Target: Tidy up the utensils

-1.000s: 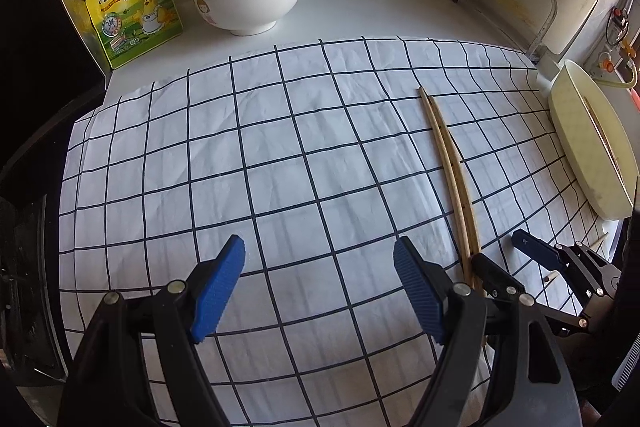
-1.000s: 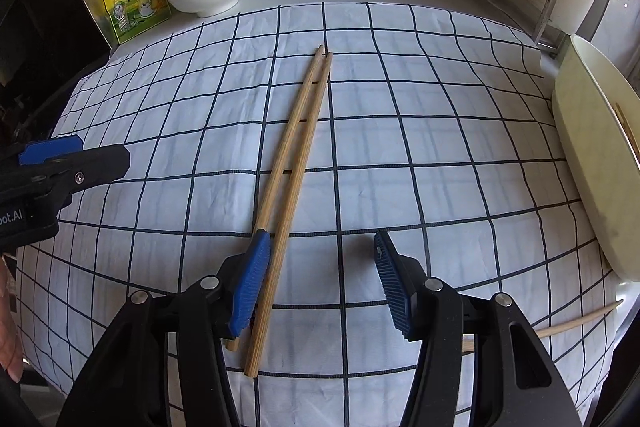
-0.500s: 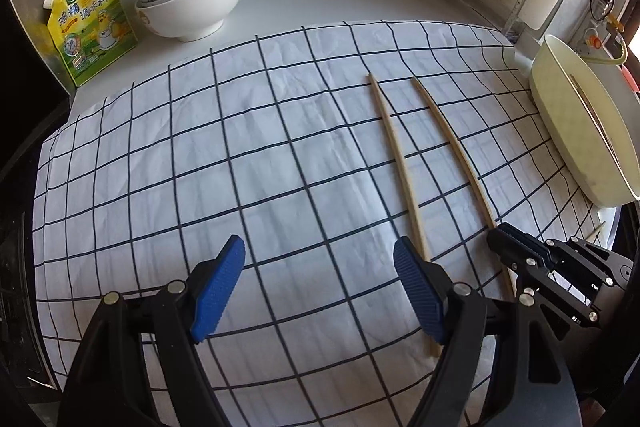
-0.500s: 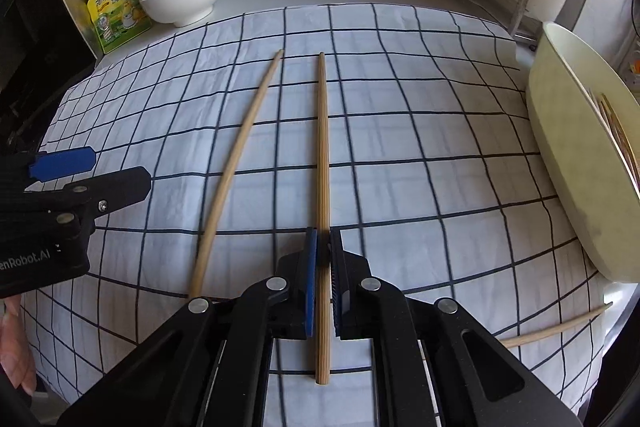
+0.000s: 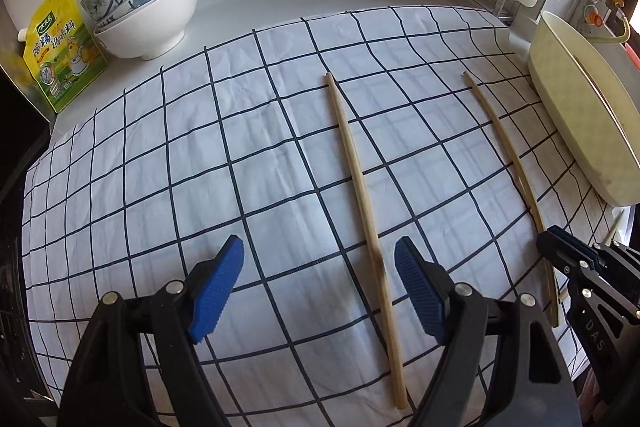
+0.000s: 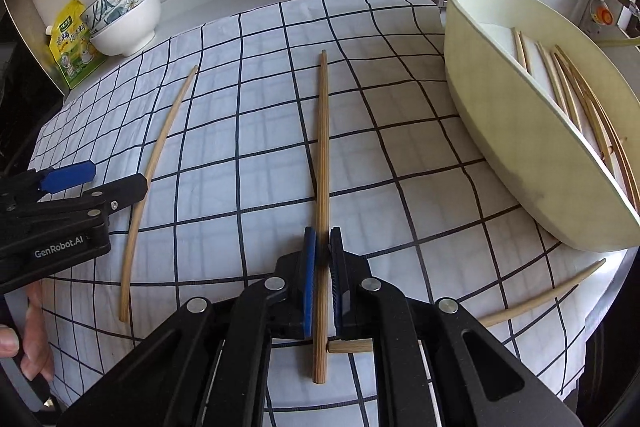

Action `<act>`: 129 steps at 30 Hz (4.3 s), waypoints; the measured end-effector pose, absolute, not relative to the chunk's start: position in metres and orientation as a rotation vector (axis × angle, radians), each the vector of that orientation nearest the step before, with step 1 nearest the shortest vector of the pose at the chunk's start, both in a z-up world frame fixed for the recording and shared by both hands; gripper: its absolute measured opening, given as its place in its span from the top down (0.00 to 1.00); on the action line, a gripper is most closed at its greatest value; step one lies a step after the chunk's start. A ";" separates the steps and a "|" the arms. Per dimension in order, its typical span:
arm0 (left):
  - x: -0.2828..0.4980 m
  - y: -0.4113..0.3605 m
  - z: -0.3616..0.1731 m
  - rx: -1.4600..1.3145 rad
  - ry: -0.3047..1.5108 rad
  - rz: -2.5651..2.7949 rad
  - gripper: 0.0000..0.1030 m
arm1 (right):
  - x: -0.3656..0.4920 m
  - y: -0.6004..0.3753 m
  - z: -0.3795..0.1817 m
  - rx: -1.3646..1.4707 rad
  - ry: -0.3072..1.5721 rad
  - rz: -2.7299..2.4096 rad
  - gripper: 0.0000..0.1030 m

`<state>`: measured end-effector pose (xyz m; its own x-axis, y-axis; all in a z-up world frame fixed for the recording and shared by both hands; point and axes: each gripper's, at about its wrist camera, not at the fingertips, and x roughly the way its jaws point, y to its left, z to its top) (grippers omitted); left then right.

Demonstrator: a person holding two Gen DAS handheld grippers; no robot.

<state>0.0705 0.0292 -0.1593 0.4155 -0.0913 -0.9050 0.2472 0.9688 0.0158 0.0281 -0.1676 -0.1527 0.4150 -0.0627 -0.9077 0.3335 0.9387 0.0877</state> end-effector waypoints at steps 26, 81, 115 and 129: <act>0.086 -0.016 -0.167 0.159 1.122 -0.292 0.91 | 0.047 -0.165 -0.158 0.197 1.127 -0.236 0.94; 0.107 -0.281 -0.032 0.221 0.953 -0.625 0.89 | -0.033 -0.421 -0.061 0.463 0.909 -0.419 0.94; 0.085 -0.247 -0.021 0.231 0.957 -0.461 0.09 | -0.064 -0.407 -0.044 0.444 0.943 -0.467 0.52; 0.067 -0.242 -0.009 0.238 0.943 -0.453 0.07 | -0.072 -0.396 -0.029 0.419 0.922 -0.483 0.48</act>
<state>0.0673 -0.2422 -0.0094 0.5034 -0.2693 -0.8210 0.4734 0.8809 0.0013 -0.0717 -0.3965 -0.0288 0.5127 -0.2139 -0.8315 0.5617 0.8160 0.1364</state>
